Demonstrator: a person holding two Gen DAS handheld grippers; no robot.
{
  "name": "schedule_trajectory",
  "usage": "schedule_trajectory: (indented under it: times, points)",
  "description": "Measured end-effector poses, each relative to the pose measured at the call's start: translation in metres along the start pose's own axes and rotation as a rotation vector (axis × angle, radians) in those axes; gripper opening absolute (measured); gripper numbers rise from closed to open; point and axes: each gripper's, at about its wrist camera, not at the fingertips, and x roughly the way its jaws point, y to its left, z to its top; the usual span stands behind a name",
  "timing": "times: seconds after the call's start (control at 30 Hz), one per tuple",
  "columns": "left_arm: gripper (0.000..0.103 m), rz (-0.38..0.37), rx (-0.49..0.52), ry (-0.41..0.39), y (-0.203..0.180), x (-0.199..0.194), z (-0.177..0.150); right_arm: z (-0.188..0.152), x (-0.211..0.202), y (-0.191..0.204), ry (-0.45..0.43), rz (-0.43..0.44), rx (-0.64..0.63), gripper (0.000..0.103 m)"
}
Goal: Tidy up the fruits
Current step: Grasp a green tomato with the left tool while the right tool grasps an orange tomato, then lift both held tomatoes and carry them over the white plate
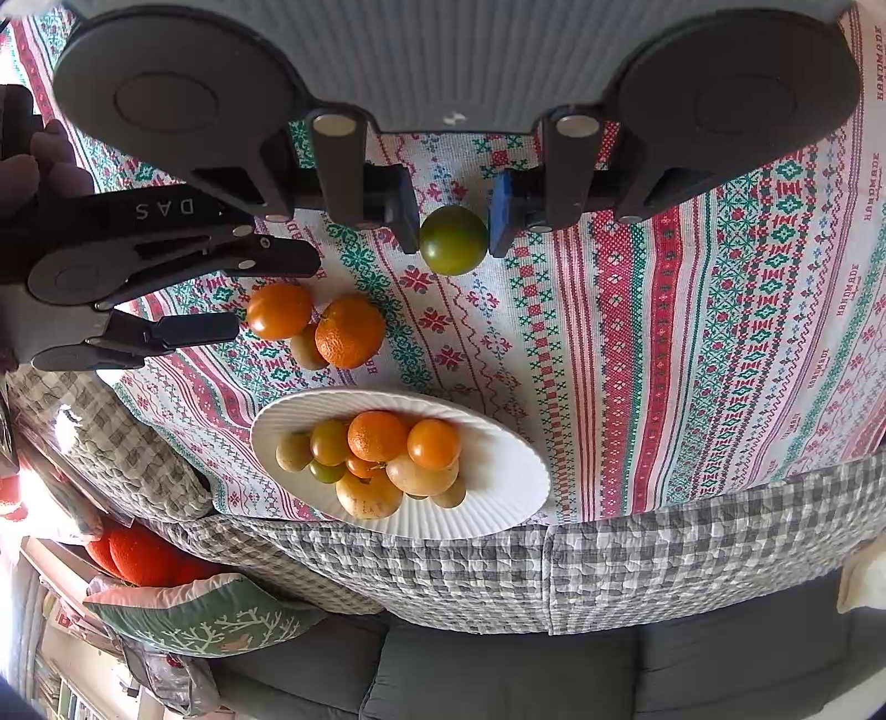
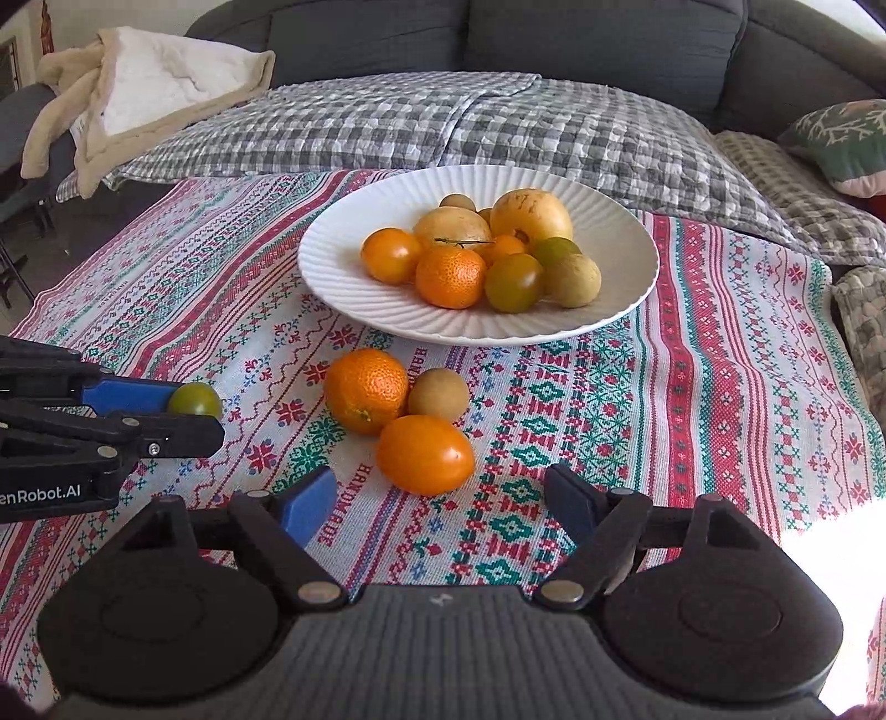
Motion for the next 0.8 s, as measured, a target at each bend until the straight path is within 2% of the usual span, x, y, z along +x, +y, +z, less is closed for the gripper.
schedule_trajectory:
  times: [0.33, 0.47, 0.8]
  points:
    - [0.003, 0.001, -0.002, -0.001, -0.0003, -0.0016, -0.0004, 0.0039, 0.0024, 0.0039, -0.006, 0.003, 0.001, 0.051]
    - [0.003, 0.001, -0.002, -0.001, -0.0007, -0.0013, -0.0004, 0.004, 0.0012, 0.0018, -0.008, 0.0, 0.007, 0.036]
    - [0.003, 0.002, 0.002, -0.006, -0.0035, -0.0017, -0.0001, 0.0018, -0.0051, -0.0003, -0.01, 0.016, 0.009, 0.034]
